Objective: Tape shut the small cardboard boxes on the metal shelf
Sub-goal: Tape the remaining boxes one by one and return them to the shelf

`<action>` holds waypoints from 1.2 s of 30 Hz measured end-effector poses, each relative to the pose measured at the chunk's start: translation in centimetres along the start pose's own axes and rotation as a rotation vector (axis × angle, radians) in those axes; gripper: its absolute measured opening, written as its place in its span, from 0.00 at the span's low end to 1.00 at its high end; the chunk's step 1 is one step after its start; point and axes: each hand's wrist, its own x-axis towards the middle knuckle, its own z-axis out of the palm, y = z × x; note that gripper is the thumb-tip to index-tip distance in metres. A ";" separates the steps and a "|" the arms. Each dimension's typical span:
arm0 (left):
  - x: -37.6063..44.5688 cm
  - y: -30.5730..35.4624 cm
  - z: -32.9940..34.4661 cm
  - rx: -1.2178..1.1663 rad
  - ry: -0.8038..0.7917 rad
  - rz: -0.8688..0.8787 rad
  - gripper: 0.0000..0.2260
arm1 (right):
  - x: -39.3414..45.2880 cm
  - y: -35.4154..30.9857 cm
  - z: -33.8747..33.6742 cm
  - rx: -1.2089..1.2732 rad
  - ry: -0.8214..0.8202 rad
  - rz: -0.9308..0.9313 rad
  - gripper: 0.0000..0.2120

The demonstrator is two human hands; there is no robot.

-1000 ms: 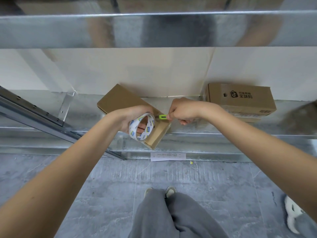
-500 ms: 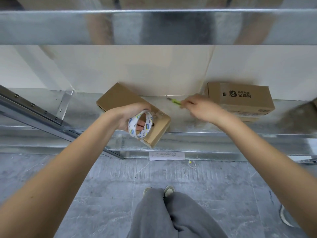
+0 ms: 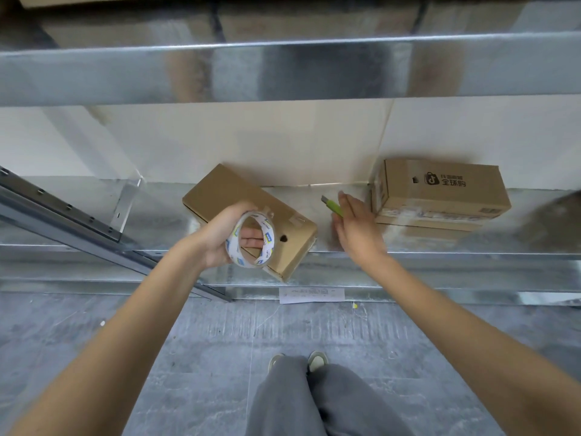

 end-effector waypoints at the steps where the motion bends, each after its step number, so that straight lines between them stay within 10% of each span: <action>1: 0.1 -0.2 -0.1 -0.013 0.005 0.009 0.10 | -0.7 -0.9 -0.4 0.103 0.020 -0.060 0.28; 8: 0.1 -0.5 0.1 -0.012 0.017 0.050 0.11 | -2.1 -5.9 -0.4 -0.091 -0.346 -0.267 0.61; 18: -0.7 -0.7 -0.1 -0.136 -0.010 0.070 0.07 | -3.8 -7.2 1.1 -0.228 -0.204 -0.474 0.39; 28: -5.8 -1.7 3.1 -0.225 0.172 0.402 0.08 | -1.2 -5.1 -3.0 -0.380 -0.328 -0.307 0.36; 36: -5.5 -2.2 6.0 0.038 0.396 0.570 0.10 | 0.0 -9.9 -10.2 0.812 -0.163 0.035 0.08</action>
